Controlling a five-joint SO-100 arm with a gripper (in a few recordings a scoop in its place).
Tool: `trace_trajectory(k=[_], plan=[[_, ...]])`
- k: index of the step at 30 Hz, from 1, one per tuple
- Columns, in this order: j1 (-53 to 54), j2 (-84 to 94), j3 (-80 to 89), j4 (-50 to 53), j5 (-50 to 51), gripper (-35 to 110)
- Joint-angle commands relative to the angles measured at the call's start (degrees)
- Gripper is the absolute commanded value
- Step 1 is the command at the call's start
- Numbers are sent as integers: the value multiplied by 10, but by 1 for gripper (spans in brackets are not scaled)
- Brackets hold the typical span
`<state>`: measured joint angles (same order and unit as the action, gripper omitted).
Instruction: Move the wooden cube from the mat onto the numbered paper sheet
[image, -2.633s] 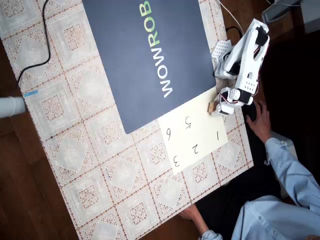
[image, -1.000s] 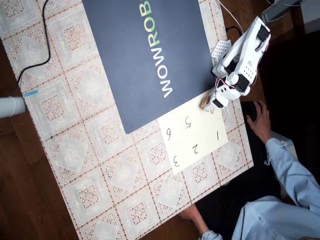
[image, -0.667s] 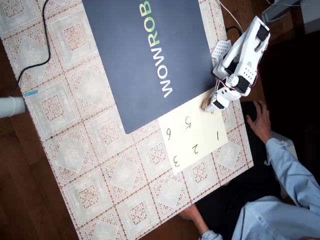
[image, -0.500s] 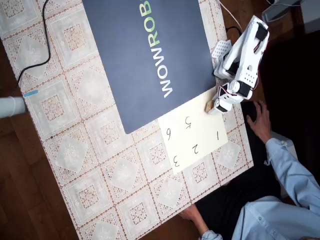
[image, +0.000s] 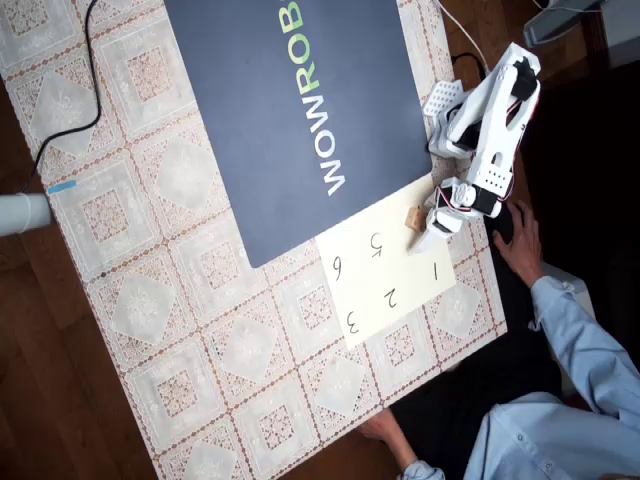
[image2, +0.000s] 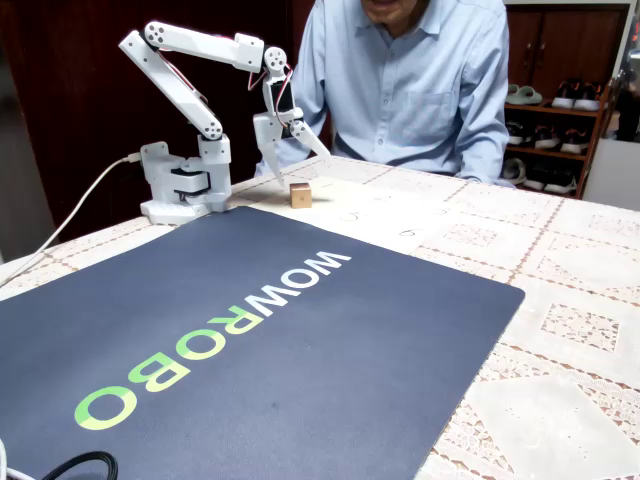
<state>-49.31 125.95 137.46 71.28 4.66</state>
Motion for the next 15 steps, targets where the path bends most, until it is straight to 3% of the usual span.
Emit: trace_trajectory(k=[1,3,6,11,13,15], plan=[[-9,7,-24,2,0,37],[-11,3,-23,2,-1,37],[-14,-18,-25,2,-8,24],[1,-60,-30,4,-8,24],[4,-76,-33,-4,-18,9],[7,-88,-41,-1,-24,7]])
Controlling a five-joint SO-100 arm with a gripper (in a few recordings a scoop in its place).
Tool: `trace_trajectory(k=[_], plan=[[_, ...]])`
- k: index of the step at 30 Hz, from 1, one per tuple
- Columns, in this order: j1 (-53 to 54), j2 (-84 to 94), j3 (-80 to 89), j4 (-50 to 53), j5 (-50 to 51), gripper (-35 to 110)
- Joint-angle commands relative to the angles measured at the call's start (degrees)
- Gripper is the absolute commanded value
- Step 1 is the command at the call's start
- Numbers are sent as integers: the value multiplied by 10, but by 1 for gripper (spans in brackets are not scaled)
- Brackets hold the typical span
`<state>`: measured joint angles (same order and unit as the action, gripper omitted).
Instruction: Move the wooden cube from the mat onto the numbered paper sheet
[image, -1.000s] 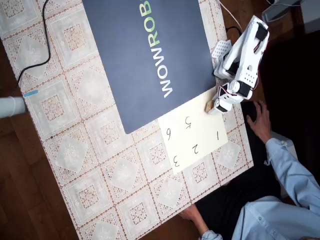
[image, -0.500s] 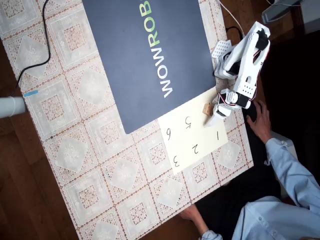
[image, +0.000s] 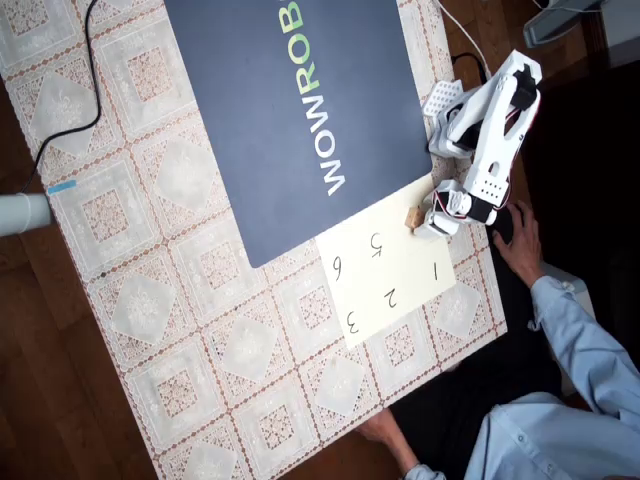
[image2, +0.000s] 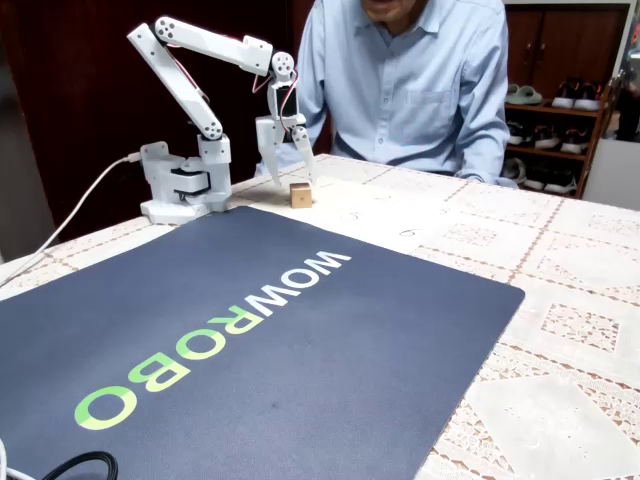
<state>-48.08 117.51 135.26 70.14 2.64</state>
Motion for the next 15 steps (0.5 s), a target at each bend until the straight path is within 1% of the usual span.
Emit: trace_trajectory(k=[1,3,6,8,12,15], plan=[[-4,-10,-24,11,0,9],[-1,-19,-32,16,6,15],[0,-28,-41,15,-8,4],[4,-31,-42,13,-16,1],[18,-17,-46,15,-16,0],[49,54,-45,46,-23,0]])
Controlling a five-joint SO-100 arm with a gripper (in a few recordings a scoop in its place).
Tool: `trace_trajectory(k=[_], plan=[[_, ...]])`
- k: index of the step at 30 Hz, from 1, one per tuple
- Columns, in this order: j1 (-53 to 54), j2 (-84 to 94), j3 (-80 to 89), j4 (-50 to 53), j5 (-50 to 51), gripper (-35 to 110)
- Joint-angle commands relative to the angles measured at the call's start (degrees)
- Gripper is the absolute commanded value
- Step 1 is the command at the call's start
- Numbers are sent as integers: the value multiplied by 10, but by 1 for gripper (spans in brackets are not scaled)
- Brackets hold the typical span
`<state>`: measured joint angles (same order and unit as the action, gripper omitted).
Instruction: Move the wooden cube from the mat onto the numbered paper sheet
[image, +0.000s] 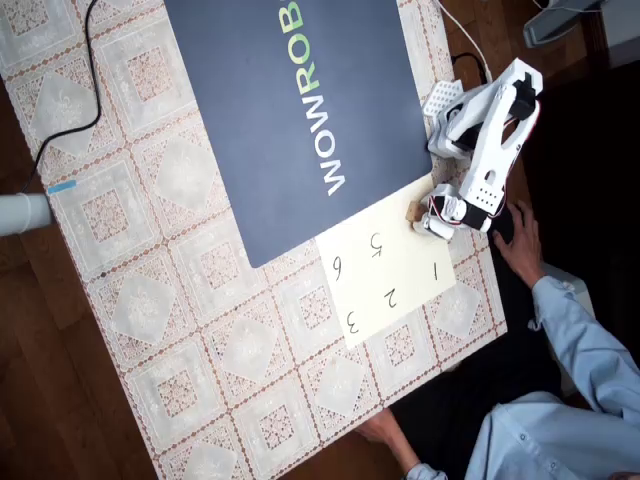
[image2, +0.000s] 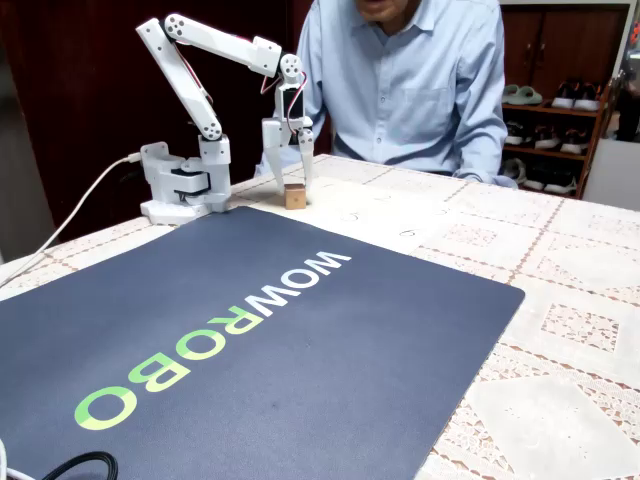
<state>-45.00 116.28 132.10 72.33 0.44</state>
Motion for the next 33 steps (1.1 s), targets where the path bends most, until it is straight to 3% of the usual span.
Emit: trace_trajectory(k=[1,5,10,17,26,33], plan=[[33,104,-13,46,-4,0],[126,299,24,120,-54,0],[337,512,106,134,-156,0],[479,643,115,131,-207,0],[697,687,216,49,-220,0],[727,441,243,-147,-179,0]])
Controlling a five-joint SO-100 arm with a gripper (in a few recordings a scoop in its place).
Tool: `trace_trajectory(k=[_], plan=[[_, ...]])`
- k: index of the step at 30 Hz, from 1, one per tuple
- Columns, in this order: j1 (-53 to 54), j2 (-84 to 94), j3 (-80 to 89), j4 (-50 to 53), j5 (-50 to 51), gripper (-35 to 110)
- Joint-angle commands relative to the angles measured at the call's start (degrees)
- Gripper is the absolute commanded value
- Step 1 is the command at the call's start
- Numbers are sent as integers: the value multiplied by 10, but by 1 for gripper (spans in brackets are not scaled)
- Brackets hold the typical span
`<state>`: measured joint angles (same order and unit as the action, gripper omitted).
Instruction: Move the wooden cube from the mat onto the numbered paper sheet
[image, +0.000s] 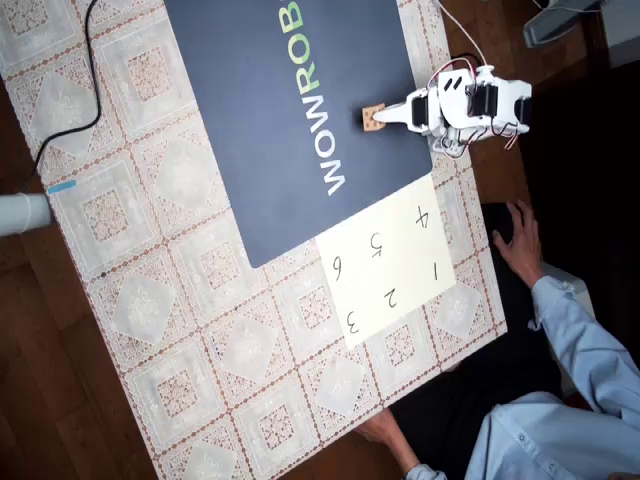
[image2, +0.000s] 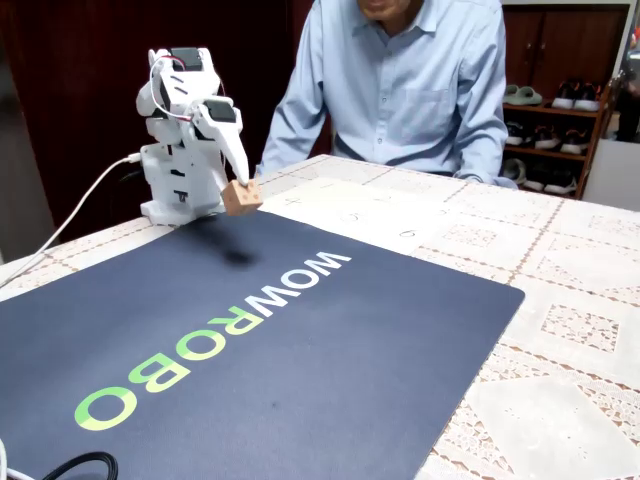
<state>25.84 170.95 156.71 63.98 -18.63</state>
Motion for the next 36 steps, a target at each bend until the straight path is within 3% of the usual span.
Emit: trace_trajectory(k=[1,11,14,15,22,28,30,33,36], plan=[[18,-149,-11,-77,16,0],[28,-333,-47,-119,35,2],[40,-339,-51,-116,55,43],[42,-342,-55,-108,60,48],[46,-343,-90,-64,75,60],[32,-180,-29,7,24,42],[28,-94,18,8,-9,23],[26,24,54,63,-11,8],[14,102,61,117,22,5]])
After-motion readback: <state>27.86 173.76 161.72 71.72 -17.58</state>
